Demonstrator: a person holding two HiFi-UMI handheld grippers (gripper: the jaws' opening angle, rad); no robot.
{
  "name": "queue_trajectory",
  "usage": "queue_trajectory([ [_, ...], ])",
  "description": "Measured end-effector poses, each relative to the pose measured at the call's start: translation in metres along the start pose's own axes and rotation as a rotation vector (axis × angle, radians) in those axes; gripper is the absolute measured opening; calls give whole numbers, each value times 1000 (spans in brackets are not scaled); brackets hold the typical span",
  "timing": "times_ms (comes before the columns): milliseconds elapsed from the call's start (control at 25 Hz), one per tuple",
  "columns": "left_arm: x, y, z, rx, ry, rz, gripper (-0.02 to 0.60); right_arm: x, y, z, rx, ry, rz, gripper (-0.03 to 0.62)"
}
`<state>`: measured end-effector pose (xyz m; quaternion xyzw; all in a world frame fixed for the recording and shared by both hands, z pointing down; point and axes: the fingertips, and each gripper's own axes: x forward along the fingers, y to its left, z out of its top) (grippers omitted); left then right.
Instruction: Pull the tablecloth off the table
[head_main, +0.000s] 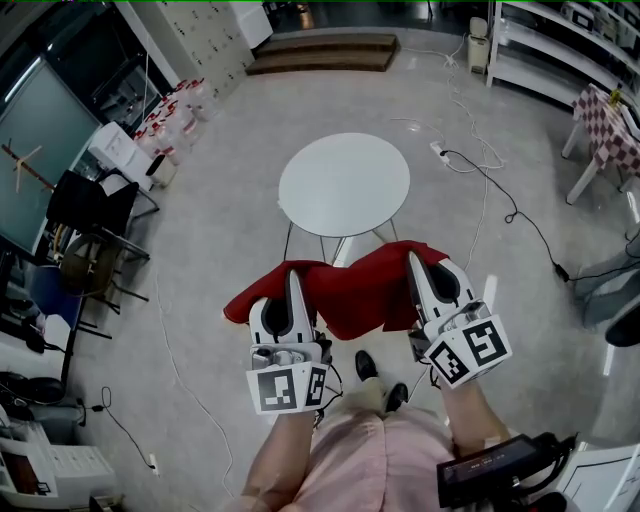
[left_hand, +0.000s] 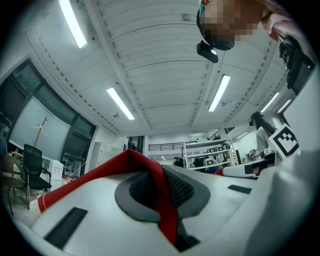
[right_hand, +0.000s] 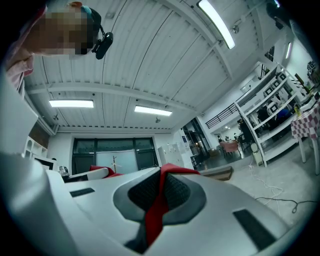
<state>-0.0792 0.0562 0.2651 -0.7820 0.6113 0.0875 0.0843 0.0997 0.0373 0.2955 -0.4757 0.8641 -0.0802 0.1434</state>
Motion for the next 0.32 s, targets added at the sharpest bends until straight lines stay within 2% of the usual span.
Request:
queue_trajectory([
  [320,6,-1,-2,6,2,-3,40,4,-5,0,-1,-1,-1,25],
])
